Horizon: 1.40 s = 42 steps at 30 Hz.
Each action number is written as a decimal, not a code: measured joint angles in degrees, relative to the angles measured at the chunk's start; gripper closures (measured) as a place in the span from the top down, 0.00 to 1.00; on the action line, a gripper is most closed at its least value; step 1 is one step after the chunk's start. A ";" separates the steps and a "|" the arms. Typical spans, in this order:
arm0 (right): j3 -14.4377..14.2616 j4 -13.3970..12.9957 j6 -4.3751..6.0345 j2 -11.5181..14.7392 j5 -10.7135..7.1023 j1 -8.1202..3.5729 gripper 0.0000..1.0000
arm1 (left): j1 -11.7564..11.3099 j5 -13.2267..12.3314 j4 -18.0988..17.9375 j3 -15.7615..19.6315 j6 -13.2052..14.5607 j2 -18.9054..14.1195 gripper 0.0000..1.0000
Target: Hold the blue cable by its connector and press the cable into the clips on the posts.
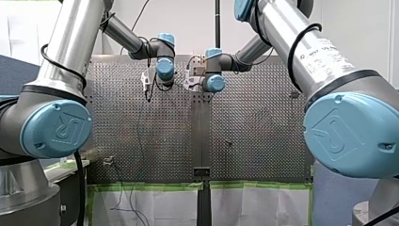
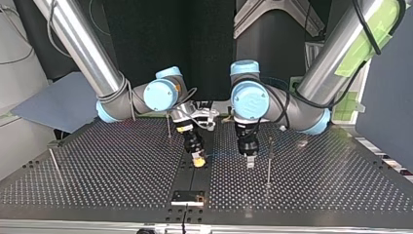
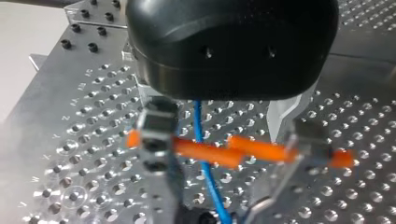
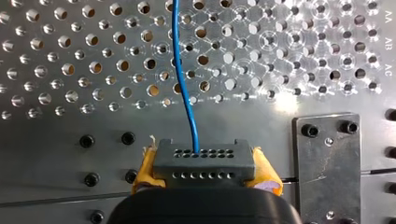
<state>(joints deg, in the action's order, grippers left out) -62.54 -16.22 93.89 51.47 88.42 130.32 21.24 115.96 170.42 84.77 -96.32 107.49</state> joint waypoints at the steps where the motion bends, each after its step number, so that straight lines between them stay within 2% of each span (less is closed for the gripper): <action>1: 0.02 0.01 -0.01 0.00 0.00 -0.01 0.00 | 0.01 0.10 -0.10 -0.06 0.01 0.00 1.00; 5: 0.02 0.04 -0.01 0.00 0.00 -0.12 0.00 | 0.20 0.06 -0.63 -0.11 0.26 0.01 0.97; 7: 0.02 0.04 -0.01 0.00 0.00 -0.20 0.00 | 0.33 0.31 -0.76 -0.12 0.64 0.01 0.71; 8: 0.02 0.04 -0.01 0.00 0.01 -0.23 0.00 | 0.37 0.58 -0.79 -0.12 0.88 0.01 0.71; 10: 0.02 0.05 0.00 0.00 0.00 -0.27 0.00 | 0.45 1.48 -0.99 -0.14 1.54 0.01 0.40; 11: 0.02 0.04 0.00 0.00 0.00 -0.30 0.00 | 0.48 1.91 -1.10 -0.14 1.86 0.01 0.40; 13: 0.02 0.04 0.00 0.00 0.01 -0.34 0.00 | 0.58 2.79 -1.31 -0.14 2.79 0.01 0.00; 19: 0.02 0.12 0.02 0.00 0.03 -0.36 0.00 | 0.94 3.79 -1.54 -0.14 4.45 0.01 0.00; 32: 0.02 0.44 0.38 0.01 0.40 -0.63 0.00 | 1.00 6.57 -1.90 -0.14 4.25 -0.02 0.00; 42: -0.07 2.92 0.15 0.01 3.12 -1.15 0.00 | 1.60 6.40 -4.21 -0.14 3.12 0.01 0.00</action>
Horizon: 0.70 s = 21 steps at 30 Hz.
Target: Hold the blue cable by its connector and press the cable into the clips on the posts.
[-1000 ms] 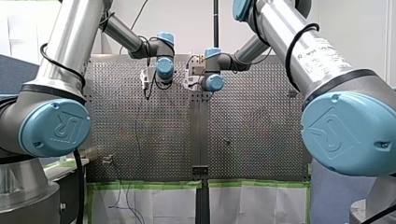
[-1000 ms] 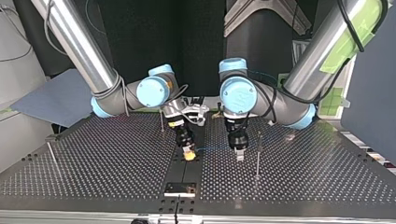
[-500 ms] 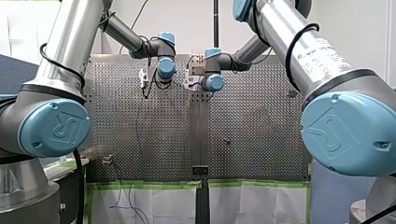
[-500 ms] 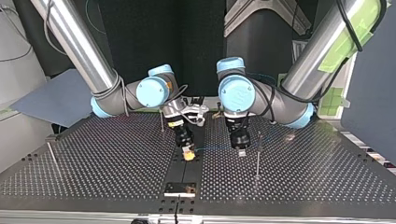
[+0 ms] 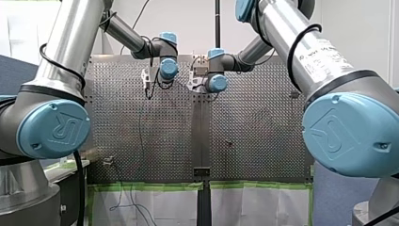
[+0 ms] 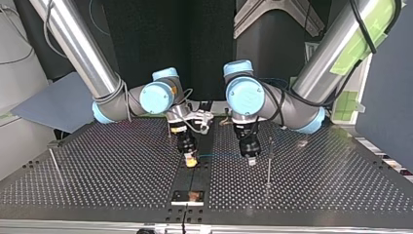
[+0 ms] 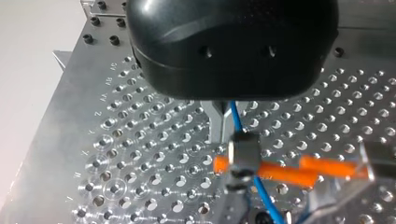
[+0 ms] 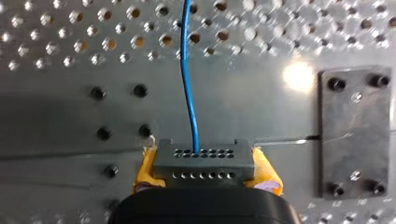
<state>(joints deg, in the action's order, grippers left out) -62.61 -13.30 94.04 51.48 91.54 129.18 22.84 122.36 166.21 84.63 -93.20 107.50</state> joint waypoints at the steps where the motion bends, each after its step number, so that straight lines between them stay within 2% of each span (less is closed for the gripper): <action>1: 0.00 0.50 -0.03 -0.02 0.26 -0.04 0.00 | 0.14 0.03 0.02 0.00 -0.06 0.00 0.00; 8: -1.37 3.24 0.16 -0.01 1.56 -0.43 0.00 | 2.52 0.23 0.87 0.03 -0.45 1.41 0.00; 17: -5.60 3.52 0.39 0.06 3.49 -1.34 0.00 | 4.86 1.82 2.51 0.28 -0.51 6.23 0.00; 21: -7.60 3.47 0.35 0.09 4.48 -2.06 0.00 | 5.56 2.02 1.65 1.55 -0.49 7.86 0.00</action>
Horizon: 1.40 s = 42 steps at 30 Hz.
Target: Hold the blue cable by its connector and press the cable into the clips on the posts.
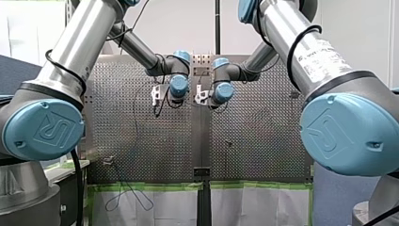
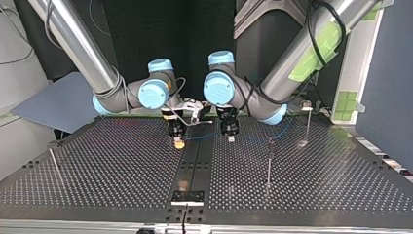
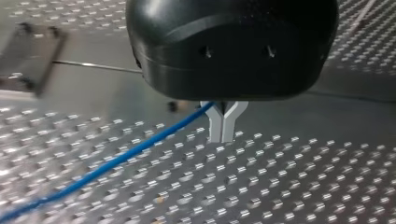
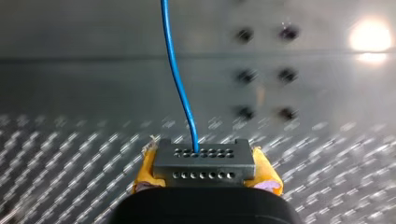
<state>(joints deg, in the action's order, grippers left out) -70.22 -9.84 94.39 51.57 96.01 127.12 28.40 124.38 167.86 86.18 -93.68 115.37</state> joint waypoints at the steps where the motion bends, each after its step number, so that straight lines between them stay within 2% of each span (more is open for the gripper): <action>1: -0.64 -0.04 -0.02 0.05 0.17 -0.23 0.00 | 0.14 0.01 -0.51 0.46 -0.03 0.21 0.00; 5: -2.85 -0.26 -0.13 0.34 0.63 -0.93 0.00 | 0.40 0.06 -1.74 1.71 0.00 0.45 0.00; 11: -5.82 -0.73 -0.93 0.70 0.89 -1.78 0.00 | 0.82 0.09 -2.96 2.77 0.05 0.50 0.00; 17: -9.07 -2.83 -1.90 1.31 0.68 -2.51 0.00 | 1.64 0.08 -4.45 3.67 -0.18 0.54 0.00; 22: -11.88 -5.63 -2.06 3.20 -0.93 -3.16 0.00 | 2.20 0.04 -6.62 5.15 -0.77 0.54 0.00; 29: -15.49 -9.26 -2.11 6.28 -3.63 -4.22 0.00 | 3.22 0.08 -7.45 5.53 -1.25 0.58 0.00; 34: -18.40 -11.03 -2.29 6.94 -4.15 -4.66 0.00 | 4.39 0.11 -7.72 5.54 -1.48 1.18 0.00; 42: -21.77 -11.52 -2.19 7.01 -4.15 -5.39 0.00 | 6.36 0.14 -9.53 5.56 -2.64 4.88 0.00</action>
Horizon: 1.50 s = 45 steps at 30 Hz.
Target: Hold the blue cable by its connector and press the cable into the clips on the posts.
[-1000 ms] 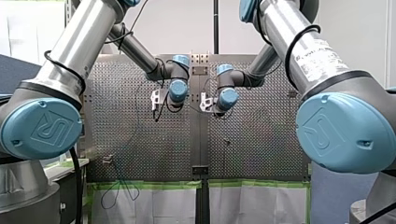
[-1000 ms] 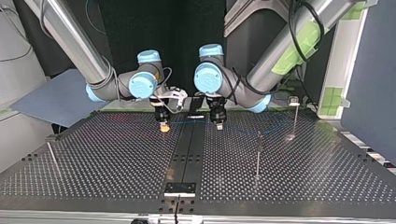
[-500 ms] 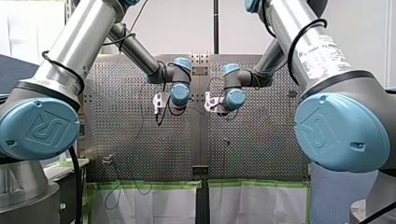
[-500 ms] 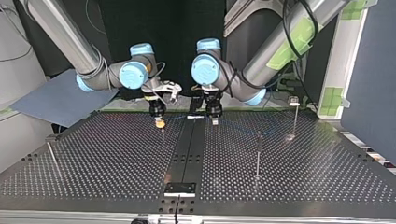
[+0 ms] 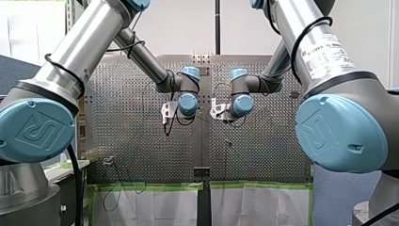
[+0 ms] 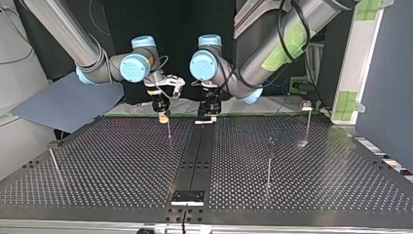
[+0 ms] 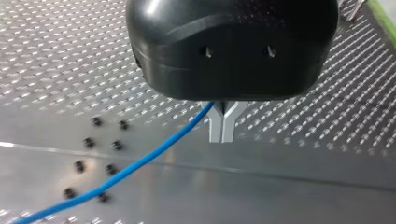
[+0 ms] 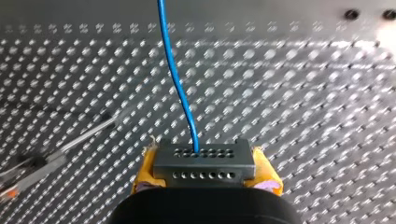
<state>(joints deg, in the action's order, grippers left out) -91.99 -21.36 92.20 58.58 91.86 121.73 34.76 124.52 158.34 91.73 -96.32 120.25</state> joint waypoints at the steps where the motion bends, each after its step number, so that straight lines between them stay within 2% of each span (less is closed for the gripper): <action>1: -0.48 -0.31 0.02 0.00 0.01 -0.23 0.00 | 0.35 0.11 -0.46 0.00 -0.31 0.55 0.00; 7: -3.29 -2.89 0.16 0.00 -0.06 -1.66 0.00 | 2.22 1.94 -2.40 0.00 -1.09 2.59 0.00; 19: -10.18 -9.77 0.41 -0.11 -0.53 -4.47 0.00 | 5.41 3.99 -5.36 0.00 -1.33 2.95 0.00; 21: -11.20 -10.80 0.60 -0.14 -0.71 -4.83 0.00 | 5.82 4.05 -5.83 0.00 -1.32 2.98 0.00; 26: -13.83 -13.53 1.83 -0.22 -2.51 -5.85 0.00 | 6.83 4.10 -6.50 0.00 -1.47 3.04 0.00; 28: -14.44 -14.62 2.15 -0.23 -3.43 -6.24 0.00 | 7.14 4.00 -6.62 0.00 -1.65 3.42 0.00; 32: -15.11 -16.41 2.34 -0.30 -4.21 -7.08 0.00 | 7.53 2.97 -7.17 0.00 -2.06 4.99 0.00; 35: -15.44 -17.21 2.49 -0.35 -4.67 -7.75 0.00 | 7.87 2.37 -8.48 0.00 -2.44 6.75 0.00; 40: -15.76 -17.82 3.36 -0.54 -6.06 -8.82 0.00 | 8.35 2.23 -10.18 0.00 -3.09 9.80 0.00; 43: -15.82 -17.82 3.30 -0.62 -6.31 -9.28 0.00 | 8.55 2.23 -10.42 0.00 -3.21 11.33 0.00; 45: -16.08 -17.91 2.90 -0.75 -6.17 -9.60 0.00 | 8.68 2.20 -10.50 0.00 -3.23 11.80 0.00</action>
<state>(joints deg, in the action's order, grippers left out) -108.07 -39.27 95.10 57.83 85.69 112.13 43.44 126.72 147.83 91.74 -99.55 132.05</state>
